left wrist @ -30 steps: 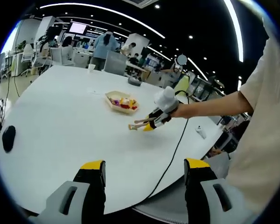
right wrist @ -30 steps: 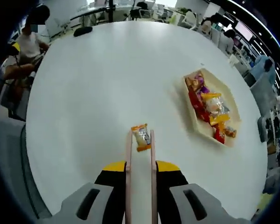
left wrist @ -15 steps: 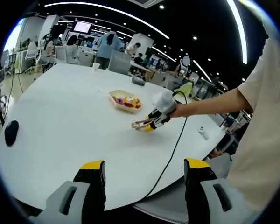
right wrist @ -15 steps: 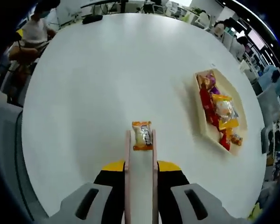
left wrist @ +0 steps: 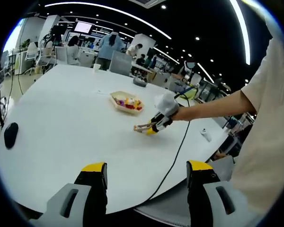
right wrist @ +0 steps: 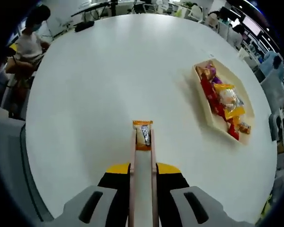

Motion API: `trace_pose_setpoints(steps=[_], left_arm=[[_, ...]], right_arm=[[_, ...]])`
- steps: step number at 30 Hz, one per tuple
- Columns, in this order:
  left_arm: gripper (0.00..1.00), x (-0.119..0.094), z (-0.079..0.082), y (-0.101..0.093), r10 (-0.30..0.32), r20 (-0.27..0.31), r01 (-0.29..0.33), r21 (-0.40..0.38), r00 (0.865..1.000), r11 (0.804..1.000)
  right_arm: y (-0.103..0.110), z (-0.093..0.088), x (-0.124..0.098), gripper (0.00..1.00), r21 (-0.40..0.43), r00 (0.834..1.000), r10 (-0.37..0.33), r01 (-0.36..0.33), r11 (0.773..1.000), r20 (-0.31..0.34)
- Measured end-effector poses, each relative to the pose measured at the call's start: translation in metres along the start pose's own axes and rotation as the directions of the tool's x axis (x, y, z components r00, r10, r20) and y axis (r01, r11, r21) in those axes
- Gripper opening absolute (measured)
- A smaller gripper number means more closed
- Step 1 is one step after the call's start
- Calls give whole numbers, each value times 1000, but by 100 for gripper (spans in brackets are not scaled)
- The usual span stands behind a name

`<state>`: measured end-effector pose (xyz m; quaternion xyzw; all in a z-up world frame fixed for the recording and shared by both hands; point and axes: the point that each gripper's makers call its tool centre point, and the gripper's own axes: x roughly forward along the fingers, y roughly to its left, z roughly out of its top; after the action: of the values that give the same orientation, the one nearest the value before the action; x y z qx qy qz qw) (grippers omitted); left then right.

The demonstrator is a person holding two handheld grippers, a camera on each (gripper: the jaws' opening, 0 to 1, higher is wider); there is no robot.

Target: Place the target food into the container with the food tongs after gripping and lifting it, then release it inside without dropping or visibly crushing the food.

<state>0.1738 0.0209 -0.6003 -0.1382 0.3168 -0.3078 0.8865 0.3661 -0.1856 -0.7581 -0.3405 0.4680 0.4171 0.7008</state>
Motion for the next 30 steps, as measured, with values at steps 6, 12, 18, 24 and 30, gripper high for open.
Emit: trace_pose_setpoints(steps=[6,12,18,24,30], left_arm=[[67,0,1,0,-2,3,2,2,1000,1000],[67,1,4,-4,-13,5,13,17,1000,1000],[67,-1,8,-6,-16,11,15,26,1000,1000],[67,-4,8,-5,-10,15,9,27,1000,1000],[67,-4,7,-6,-11,17,10,25,1000,1000]], right_arm=[[-2,9,-14,18,73,998,-5,0,997,67],[-23,35,-37,18,142,985,-49,25,990,166],[-35,56,-51,18,171,973,-77,40,985,218],[-56,68,-64,18,192,962,-115,67,979,250],[-82,76,-80,19,215,950,-160,102,971,270]])
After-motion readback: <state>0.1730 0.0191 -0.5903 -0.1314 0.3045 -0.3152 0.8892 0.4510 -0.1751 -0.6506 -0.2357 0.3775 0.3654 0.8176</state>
